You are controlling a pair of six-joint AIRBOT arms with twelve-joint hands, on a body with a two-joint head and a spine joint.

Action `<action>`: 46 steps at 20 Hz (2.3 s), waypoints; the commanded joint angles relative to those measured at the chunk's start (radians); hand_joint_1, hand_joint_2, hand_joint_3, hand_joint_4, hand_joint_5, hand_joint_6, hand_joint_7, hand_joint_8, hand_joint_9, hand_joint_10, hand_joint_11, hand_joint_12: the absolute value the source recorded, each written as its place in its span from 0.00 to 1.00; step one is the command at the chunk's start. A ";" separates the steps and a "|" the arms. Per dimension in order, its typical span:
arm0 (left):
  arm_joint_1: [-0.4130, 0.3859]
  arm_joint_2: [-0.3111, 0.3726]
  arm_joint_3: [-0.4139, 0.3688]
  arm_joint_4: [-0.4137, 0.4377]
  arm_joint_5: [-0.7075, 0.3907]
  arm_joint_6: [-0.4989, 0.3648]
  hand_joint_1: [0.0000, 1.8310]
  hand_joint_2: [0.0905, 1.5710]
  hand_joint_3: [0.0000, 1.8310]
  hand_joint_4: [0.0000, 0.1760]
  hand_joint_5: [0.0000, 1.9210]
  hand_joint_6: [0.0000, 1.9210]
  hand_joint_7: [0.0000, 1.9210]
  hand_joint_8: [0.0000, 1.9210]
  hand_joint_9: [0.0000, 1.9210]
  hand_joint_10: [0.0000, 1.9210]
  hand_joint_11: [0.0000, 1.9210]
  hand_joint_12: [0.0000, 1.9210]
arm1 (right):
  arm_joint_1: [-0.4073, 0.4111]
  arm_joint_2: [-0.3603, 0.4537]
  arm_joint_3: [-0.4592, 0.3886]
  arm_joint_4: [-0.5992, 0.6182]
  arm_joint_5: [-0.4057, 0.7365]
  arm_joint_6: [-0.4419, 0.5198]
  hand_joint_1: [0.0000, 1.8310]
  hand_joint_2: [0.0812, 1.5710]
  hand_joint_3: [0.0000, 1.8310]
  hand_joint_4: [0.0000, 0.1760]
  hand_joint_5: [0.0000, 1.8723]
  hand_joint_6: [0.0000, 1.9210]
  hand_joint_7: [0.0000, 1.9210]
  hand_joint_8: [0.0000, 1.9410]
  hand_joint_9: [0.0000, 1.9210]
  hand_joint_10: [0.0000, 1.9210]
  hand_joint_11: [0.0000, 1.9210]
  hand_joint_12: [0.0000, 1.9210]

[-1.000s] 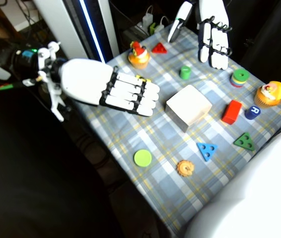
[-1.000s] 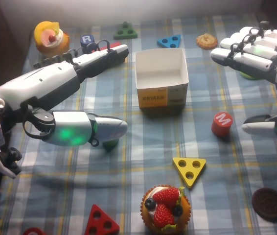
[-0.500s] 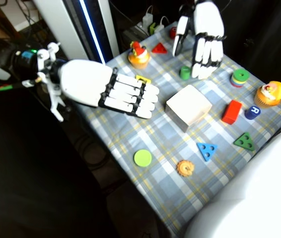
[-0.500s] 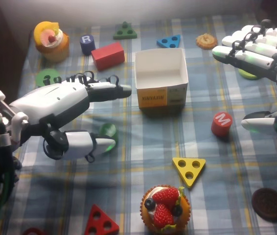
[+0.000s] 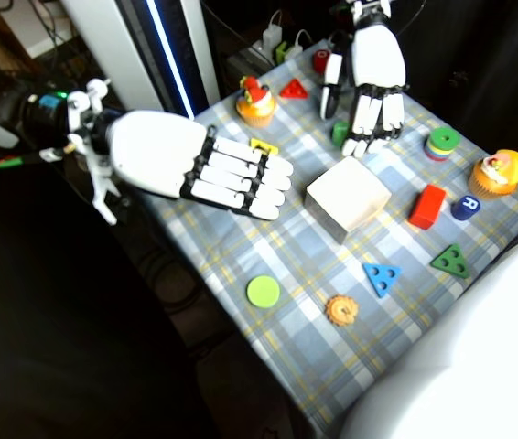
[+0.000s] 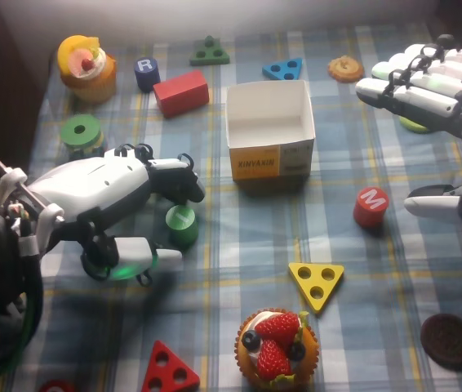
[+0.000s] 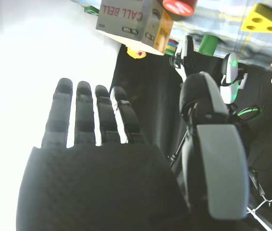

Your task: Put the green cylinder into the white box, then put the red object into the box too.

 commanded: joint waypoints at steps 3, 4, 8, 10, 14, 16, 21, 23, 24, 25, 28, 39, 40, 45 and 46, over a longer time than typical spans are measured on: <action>-0.002 -0.011 0.005 0.011 -0.090 0.009 0.59 0.80 0.00 0.04 0.28 0.70 0.34 0.71 0.10 0.66 0.00 0.94 | 0.007 -0.002 0.002 0.005 0.126 0.000 0.25 0.78 0.01 0.00 0.00 0.00 0.00 0.00 0.00 0.00 0.00 0.00; 0.001 -0.016 0.012 0.000 -0.089 0.013 0.60 0.81 0.00 0.00 0.30 0.75 0.36 0.79 0.14 0.74 0.00 0.99 | 0.007 -0.002 0.002 0.005 0.126 0.001 0.25 0.78 0.01 0.00 0.00 0.00 0.00 0.00 0.00 0.00 0.00 0.00; 0.001 -0.036 0.030 -0.013 -0.080 0.014 0.63 0.80 0.00 0.00 0.35 0.67 0.38 0.85 0.19 0.90 0.00 1.00 | 0.006 -0.002 0.002 0.005 0.126 0.003 0.25 0.78 0.00 0.00 0.00 0.00 0.00 0.00 0.00 0.00 0.00 0.00; -0.005 -0.035 0.028 -0.011 -0.095 0.015 0.64 0.80 0.00 0.00 0.36 0.63 0.38 0.86 0.20 0.87 0.00 1.00 | 0.005 -0.002 0.002 0.006 0.126 0.004 0.25 0.79 0.00 0.00 0.00 0.00 0.00 0.00 0.00 0.00 0.00 0.00; -0.027 0.013 -0.021 0.033 -0.200 0.015 0.66 0.76 0.00 0.00 0.41 0.56 0.43 0.79 0.26 0.97 0.05 1.00 | 0.004 -0.001 0.002 0.007 0.127 0.006 0.27 0.78 0.00 0.00 0.00 0.00 0.00 0.00 0.00 0.00 0.00 0.00; -0.057 0.027 -0.039 0.067 -0.255 0.015 0.65 0.78 0.00 0.00 0.37 0.61 0.41 0.84 0.24 1.00 0.03 1.00 | 0.004 0.000 0.002 0.007 0.130 0.007 0.27 0.78 0.00 0.00 0.00 0.00 0.00 0.00 0.00 0.00 0.00 0.00; -0.188 -0.027 0.027 0.111 -0.230 0.015 0.66 0.78 0.00 0.00 0.36 0.63 0.43 0.79 0.22 1.00 0.00 1.00 | 0.004 0.000 0.003 0.008 0.137 0.008 0.25 0.79 0.00 0.00 0.00 0.00 0.00 0.00 0.00 0.00 0.00 0.00; -0.248 -0.060 0.067 0.122 -0.187 0.015 0.66 0.75 0.00 0.00 0.40 0.59 0.46 0.73 0.25 0.95 0.02 1.00 | 0.004 0.000 0.005 0.007 0.137 0.008 0.27 0.78 0.00 0.00 0.00 0.00 0.00 0.00 0.00 0.00 0.00 0.00; -0.278 -0.080 0.091 0.126 -0.157 0.015 0.66 0.75 0.00 0.00 0.41 0.60 0.46 0.72 0.23 0.93 0.02 1.00 | 0.004 0.000 0.006 0.007 0.137 0.008 0.27 0.78 0.00 0.00 0.00 0.00 0.00 0.00 0.00 0.00 0.00 0.00; -0.295 -0.093 0.107 0.125 -0.142 0.015 0.66 0.74 0.00 0.00 0.41 0.59 0.47 0.71 0.23 0.92 0.04 1.00 | 0.004 -0.001 0.007 0.007 0.137 0.008 0.27 0.78 0.00 0.00 0.00 0.00 0.00 0.00 0.00 0.00 0.00 0.00; -0.349 -0.165 0.183 0.097 -0.075 0.015 0.66 0.74 0.00 0.00 0.40 0.60 0.48 0.69 0.25 0.92 0.04 1.00 | 0.004 -0.002 0.012 0.006 0.137 0.008 0.28 0.78 0.00 0.00 0.00 0.00 0.00 0.00 0.00 0.00 0.00 0.00; -0.382 -0.306 0.351 -0.023 0.064 0.015 0.31 0.73 0.01 0.92 0.00 0.00 0.00 0.00 0.00 0.00 0.00 0.01 | 0.001 -0.009 0.023 -0.016 0.137 0.041 0.29 0.79 0.00 0.00 0.00 0.00 0.00 0.00 0.00 0.00 0.00 0.13; -0.382 -0.300 0.344 -0.021 0.057 0.015 0.19 0.78 0.03 0.94 0.00 0.00 0.00 0.00 0.00 0.00 0.00 0.00 | 0.001 -0.010 0.023 -0.018 0.137 0.042 0.31 0.79 0.00 0.00 0.00 0.00 0.00 0.00 0.02 0.01 0.00 0.33; -0.371 -0.216 0.255 0.037 -0.027 -0.026 0.07 0.87 0.01 0.64 0.00 0.00 0.00 0.00 0.00 0.00 0.00 0.00 | 0.001 -0.027 0.039 -0.059 0.110 0.087 0.38 0.79 0.00 0.00 0.06 0.02 0.07 0.01 0.09 0.05 0.00 0.64; -0.363 -0.196 0.237 0.054 -0.042 -0.043 0.08 0.87 0.01 0.64 0.00 0.00 0.00 0.00 0.00 0.00 0.00 0.00 | 0.001 -0.035 0.049 -0.069 0.102 0.104 0.39 0.79 0.00 0.00 0.08 0.02 0.10 0.01 0.08 0.11 0.00 0.66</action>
